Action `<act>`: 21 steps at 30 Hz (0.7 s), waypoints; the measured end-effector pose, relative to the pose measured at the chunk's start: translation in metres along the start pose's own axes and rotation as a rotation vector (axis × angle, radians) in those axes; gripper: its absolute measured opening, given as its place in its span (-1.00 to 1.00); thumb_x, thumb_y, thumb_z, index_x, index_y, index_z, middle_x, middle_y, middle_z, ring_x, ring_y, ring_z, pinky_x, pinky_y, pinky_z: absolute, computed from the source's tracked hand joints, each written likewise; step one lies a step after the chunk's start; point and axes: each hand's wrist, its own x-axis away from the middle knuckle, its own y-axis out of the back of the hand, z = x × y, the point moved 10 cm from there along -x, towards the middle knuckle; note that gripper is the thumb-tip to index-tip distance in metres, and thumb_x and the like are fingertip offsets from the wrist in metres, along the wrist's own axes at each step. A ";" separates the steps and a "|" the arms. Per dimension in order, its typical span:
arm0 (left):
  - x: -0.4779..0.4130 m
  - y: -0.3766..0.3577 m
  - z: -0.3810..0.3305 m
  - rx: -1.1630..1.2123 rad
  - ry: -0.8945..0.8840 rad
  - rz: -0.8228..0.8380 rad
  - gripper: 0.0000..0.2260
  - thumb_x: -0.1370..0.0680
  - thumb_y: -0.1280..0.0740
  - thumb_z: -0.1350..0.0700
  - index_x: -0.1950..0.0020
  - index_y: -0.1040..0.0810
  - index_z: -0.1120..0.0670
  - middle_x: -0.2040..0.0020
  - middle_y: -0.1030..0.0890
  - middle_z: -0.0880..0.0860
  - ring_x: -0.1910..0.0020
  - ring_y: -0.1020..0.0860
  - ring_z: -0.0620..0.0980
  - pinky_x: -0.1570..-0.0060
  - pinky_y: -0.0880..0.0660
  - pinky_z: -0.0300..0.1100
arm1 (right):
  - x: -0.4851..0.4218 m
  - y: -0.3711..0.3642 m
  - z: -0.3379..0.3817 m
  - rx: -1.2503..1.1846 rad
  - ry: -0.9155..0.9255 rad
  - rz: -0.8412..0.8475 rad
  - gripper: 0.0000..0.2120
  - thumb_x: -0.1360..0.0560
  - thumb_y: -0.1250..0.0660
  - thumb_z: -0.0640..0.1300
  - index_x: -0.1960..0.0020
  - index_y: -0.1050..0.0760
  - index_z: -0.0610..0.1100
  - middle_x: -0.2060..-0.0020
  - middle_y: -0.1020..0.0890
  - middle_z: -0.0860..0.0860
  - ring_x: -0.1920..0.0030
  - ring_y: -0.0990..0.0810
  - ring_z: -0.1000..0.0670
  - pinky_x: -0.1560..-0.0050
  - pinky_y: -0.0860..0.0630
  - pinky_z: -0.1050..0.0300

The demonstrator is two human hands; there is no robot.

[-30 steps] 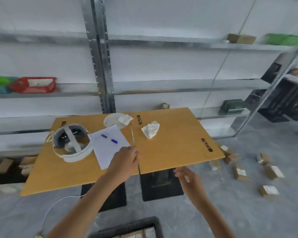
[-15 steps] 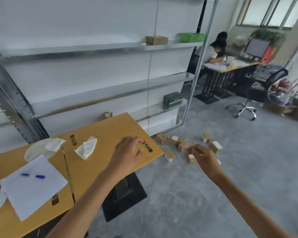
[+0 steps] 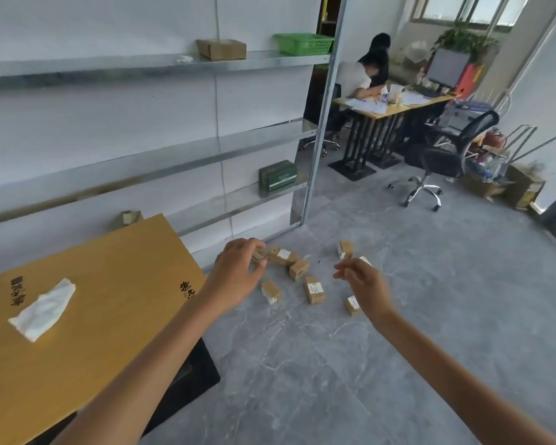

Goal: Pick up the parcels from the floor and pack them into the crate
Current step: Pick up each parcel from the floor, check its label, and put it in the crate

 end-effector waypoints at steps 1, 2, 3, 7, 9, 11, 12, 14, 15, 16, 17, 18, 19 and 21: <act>-0.010 -0.006 -0.001 0.005 -0.002 0.006 -0.72 -0.59 -0.23 0.08 -0.29 -0.42 0.05 -0.24 -0.47 0.00 -0.30 -0.36 -0.05 -0.28 -0.32 -0.15 | -0.009 0.007 -0.005 -0.015 -0.004 -0.012 -0.68 -0.51 -0.15 -0.40 0.17 -0.55 -0.06 0.19 -0.65 -0.01 0.10 -0.65 -0.07 -0.05 -0.54 0.03; -0.021 -0.011 0.000 0.007 -0.001 0.013 -0.73 -0.58 -0.23 0.08 -0.29 -0.42 0.05 -0.24 -0.48 0.00 -0.30 -0.36 -0.05 -0.29 -0.32 -0.13 | -0.018 0.012 -0.010 -0.030 -0.012 -0.026 -0.68 -0.51 -0.15 -0.41 0.17 -0.55 -0.08 0.18 -0.65 -0.04 0.12 -0.65 -0.05 -0.04 -0.54 0.03; -0.031 -0.016 0.002 0.010 0.002 0.022 -0.73 -0.58 -0.23 0.08 -0.28 -0.42 0.05 -0.24 -0.48 0.00 -0.30 -0.36 -0.05 -0.29 -0.33 -0.12 | -0.026 0.017 -0.015 -0.049 -0.024 -0.036 -0.68 -0.51 -0.14 -0.42 0.17 -0.55 -0.10 0.16 -0.65 -0.07 0.14 -0.65 -0.02 -0.04 -0.54 0.05; -0.074 -0.035 0.019 0.020 0.026 0.052 -0.74 -0.58 -0.24 0.10 -0.27 -0.43 0.05 -0.22 -0.49 0.02 -0.27 -0.37 -0.03 -0.24 -0.35 -0.14 | -0.062 0.025 -0.037 -0.125 -0.075 -0.059 -0.65 -0.51 -0.11 -0.46 0.19 -0.54 -0.11 0.16 -0.64 -0.09 0.18 -0.64 -0.03 -0.05 -0.54 0.03; -0.099 -0.047 0.030 0.027 0.035 0.071 -0.75 -0.58 -0.25 0.10 -0.26 -0.43 0.04 -0.21 -0.49 0.02 -0.26 -0.38 -0.02 -0.23 -0.36 -0.13 | -0.085 0.027 -0.050 -0.131 -0.096 -0.062 -0.64 -0.51 -0.11 -0.47 0.20 -0.54 -0.10 0.20 -0.64 -0.06 0.21 -0.65 0.00 -0.04 -0.55 0.02; -0.130 -0.062 0.042 0.029 0.045 0.099 -0.75 -0.58 -0.24 0.10 -0.26 -0.43 0.04 -0.22 -0.49 0.02 -0.26 -0.39 -0.02 -0.24 -0.37 -0.12 | -0.114 0.030 -0.066 -0.123 -0.135 -0.075 -0.63 -0.49 -0.10 -0.48 0.22 -0.54 -0.10 0.23 -0.64 -0.06 0.21 -0.64 -0.02 -0.03 -0.54 0.04; -0.146 -0.069 0.048 0.032 0.050 0.113 -0.75 -0.58 -0.24 0.10 -0.26 -0.43 0.04 -0.22 -0.49 0.02 -0.26 -0.39 -0.02 -0.23 -0.36 -0.13 | -0.129 0.031 -0.074 -0.120 -0.156 -0.080 -0.62 -0.48 -0.09 -0.48 0.23 -0.54 -0.11 0.25 -0.64 -0.06 0.21 -0.63 -0.03 -0.03 -0.53 0.04; -0.184 -0.082 0.061 0.043 0.059 0.120 -0.75 -0.58 -0.25 0.10 -0.26 -0.44 0.04 -0.21 -0.49 0.02 -0.23 -0.40 -0.02 -0.19 -0.36 -0.16 | -0.164 0.035 -0.087 -0.105 -0.178 -0.091 -0.62 -0.48 -0.09 -0.49 0.24 -0.53 -0.11 0.27 -0.63 -0.06 0.26 -0.63 0.05 0.02 -0.52 0.11; -0.203 -0.088 0.068 0.051 0.074 0.126 -0.76 -0.58 -0.25 0.11 -0.25 -0.45 0.05 -0.19 -0.50 0.03 -0.22 -0.42 -0.01 -0.18 -0.37 -0.15 | -0.181 0.038 -0.095 -0.098 -0.196 -0.095 -0.61 -0.48 -0.08 -0.50 0.25 -0.52 -0.11 0.28 -0.62 -0.07 0.31 -0.62 0.13 0.07 -0.50 0.18; -0.223 -0.095 0.076 0.062 0.092 0.138 -0.77 -0.58 -0.25 0.12 -0.24 -0.46 0.06 -0.18 -0.51 0.03 -0.21 -0.43 -0.01 -0.17 -0.38 -0.14 | -0.198 0.039 -0.104 -0.093 -0.222 -0.093 -0.61 -0.48 -0.08 -0.51 0.25 -0.51 -0.12 0.29 -0.61 -0.07 0.35 -0.61 0.18 0.12 -0.48 0.25; -0.243 -0.104 0.082 0.075 0.101 0.145 -0.78 -0.57 -0.25 0.12 -0.22 -0.47 0.06 -0.16 -0.53 0.04 -0.20 -0.45 0.00 -0.16 -0.40 -0.13 | -0.215 0.040 -0.112 -0.084 -0.241 -0.096 -0.61 -0.49 -0.08 -0.51 0.25 -0.50 -0.12 0.30 -0.61 -0.06 0.38 -0.61 0.20 0.18 -0.47 0.31; -0.262 -0.114 0.088 0.088 0.109 0.163 -0.80 -0.57 -0.25 0.12 -0.20 -0.47 0.05 -0.15 -0.53 0.04 -0.19 -0.46 -0.01 -0.15 -0.42 -0.13 | -0.232 0.041 -0.120 -0.081 -0.250 -0.092 -0.61 -0.50 -0.08 -0.52 0.24 -0.50 -0.13 0.33 -0.62 -0.02 0.39 -0.61 0.20 0.22 -0.47 0.35; -0.281 -0.125 0.094 0.107 0.125 0.190 -0.81 -0.57 -0.25 0.12 -0.19 -0.48 0.05 -0.15 -0.54 0.03 -0.18 -0.47 -0.02 -0.15 -0.43 -0.15 | -0.247 0.041 -0.130 -0.093 -0.258 -0.079 -0.62 -0.50 -0.08 -0.53 0.24 -0.50 -0.14 0.36 -0.63 0.03 0.38 -0.62 0.18 0.23 -0.49 0.36; -0.312 -0.148 0.104 0.137 0.166 0.235 -0.80 -0.57 -0.25 0.13 -0.19 -0.48 0.07 -0.16 -0.54 0.04 -0.19 -0.49 -0.04 -0.13 -0.40 -0.23 | -0.273 0.041 -0.147 -0.104 -0.288 -0.067 -0.65 -0.51 -0.09 -0.53 0.22 -0.50 -0.20 0.37 -0.66 0.08 0.36 -0.63 0.16 0.20 -0.52 0.32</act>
